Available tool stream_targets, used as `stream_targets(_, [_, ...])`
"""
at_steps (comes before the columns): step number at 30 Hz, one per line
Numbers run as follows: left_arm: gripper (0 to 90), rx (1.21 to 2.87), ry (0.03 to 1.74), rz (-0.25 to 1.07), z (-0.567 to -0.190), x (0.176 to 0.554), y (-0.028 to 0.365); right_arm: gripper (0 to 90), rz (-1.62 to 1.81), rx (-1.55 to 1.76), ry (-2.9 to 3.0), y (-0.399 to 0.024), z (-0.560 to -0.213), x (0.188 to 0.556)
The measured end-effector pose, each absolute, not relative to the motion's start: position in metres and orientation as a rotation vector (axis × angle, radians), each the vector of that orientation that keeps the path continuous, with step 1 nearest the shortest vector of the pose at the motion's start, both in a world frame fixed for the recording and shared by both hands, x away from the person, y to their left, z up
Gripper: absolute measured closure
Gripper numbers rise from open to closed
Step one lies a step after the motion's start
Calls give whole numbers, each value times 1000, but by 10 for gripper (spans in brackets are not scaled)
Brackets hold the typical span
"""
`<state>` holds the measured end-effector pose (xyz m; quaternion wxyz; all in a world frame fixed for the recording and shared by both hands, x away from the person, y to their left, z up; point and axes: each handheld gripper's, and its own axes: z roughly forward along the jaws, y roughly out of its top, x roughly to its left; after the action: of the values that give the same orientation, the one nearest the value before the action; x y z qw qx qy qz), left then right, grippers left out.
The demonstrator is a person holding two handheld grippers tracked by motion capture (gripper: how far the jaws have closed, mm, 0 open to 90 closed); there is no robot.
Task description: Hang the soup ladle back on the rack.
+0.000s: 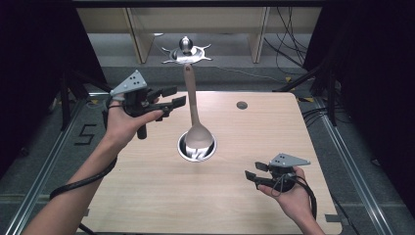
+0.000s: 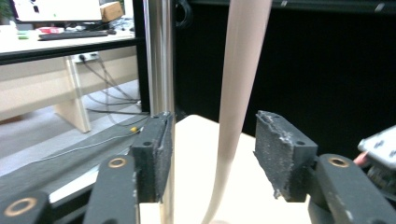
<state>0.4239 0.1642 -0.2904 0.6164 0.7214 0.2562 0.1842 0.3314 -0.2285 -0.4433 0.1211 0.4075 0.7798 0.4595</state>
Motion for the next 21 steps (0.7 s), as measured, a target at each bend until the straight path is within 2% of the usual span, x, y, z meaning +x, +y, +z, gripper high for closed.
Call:
stream_targets(4, [402,1709,600,446,-309,410,173,458,1328,1172,2282,-230,-444,332])
stream_targets(10, [359,1774,660,461,-357,391,189,457,1322,1182,2279,-230,-444,332])
stream_targets(21, [361,1853,821,453,-449,369,218,450,1278,1153,2292,-233,-448,334])
